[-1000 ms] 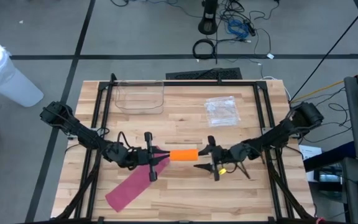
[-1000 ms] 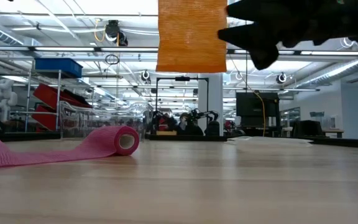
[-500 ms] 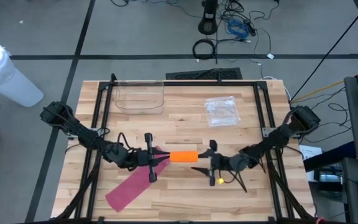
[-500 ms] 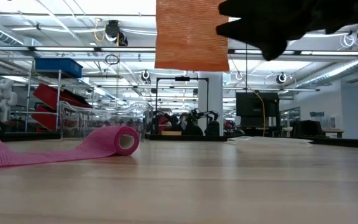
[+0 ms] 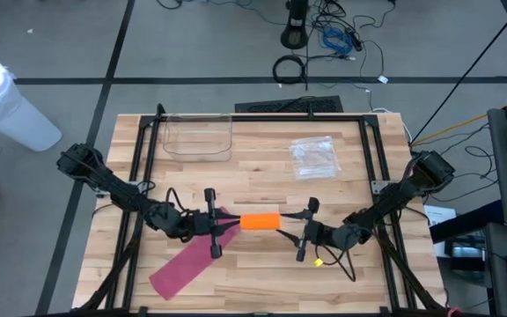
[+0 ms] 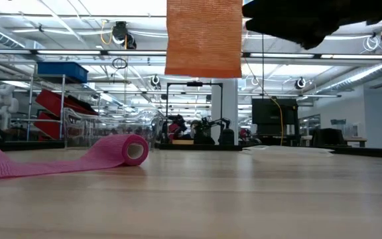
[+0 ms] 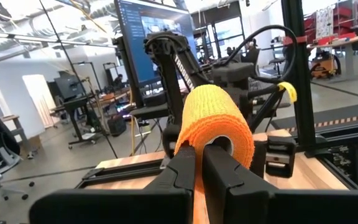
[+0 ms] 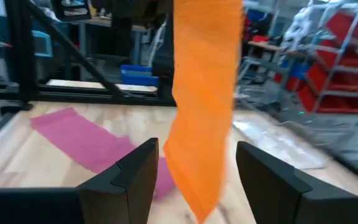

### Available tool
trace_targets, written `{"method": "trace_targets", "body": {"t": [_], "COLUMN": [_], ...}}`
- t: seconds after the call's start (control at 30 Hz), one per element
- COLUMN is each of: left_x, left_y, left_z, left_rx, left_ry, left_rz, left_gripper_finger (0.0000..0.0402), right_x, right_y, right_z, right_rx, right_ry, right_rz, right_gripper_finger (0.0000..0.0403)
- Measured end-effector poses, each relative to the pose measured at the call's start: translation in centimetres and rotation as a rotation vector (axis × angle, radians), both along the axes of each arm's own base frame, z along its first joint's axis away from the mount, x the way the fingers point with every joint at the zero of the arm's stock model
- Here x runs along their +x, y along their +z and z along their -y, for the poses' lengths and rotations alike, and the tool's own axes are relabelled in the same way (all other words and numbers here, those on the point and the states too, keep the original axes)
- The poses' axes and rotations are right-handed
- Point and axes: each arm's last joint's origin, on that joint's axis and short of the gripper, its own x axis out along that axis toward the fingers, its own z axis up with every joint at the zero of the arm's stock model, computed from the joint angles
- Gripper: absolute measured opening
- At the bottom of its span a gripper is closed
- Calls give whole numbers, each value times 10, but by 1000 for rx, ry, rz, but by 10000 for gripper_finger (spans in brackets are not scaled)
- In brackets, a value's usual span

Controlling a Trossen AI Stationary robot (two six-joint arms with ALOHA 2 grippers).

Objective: Roll bandage
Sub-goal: Roll the orange bandage

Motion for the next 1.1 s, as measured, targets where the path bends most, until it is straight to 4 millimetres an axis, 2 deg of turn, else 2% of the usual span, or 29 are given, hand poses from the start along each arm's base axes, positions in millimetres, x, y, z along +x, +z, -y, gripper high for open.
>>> {"method": "trace_targets", "body": {"t": [0.13,0.43,0.53,0.67,0.7,0.87,1.1], "left_x": [1,1,2,3,3,6,8], "left_y": [-1,-1,-1,-2,-3,-7,-13], "left_z": [-1,-2,-3,-5,-6,-10,-19], "left_rx": [5,5,5,17,22,40,82], "left_ry": [-2,-2,-1,8,13,58,187], "left_rz": [-6,-4,-4,-14,-23,-68,-131], "left_gripper_finger": [11,11,11,11,11,11,11], "right_x": [1,19,25,31,32,32,22], "right_y": [-2,-8,-8,-13,-15,-23,-22], "right_z": [3,26,36,43,43,38,12], "right_rx": [-25,175,246,285,277,285,302], "right_ry": [-18,118,172,266,284,295,384], "right_rz": [-25,-33,-33,-52,-56,-76,-81], "right_gripper_finger": [203,196,155,38,20,1,0]}}
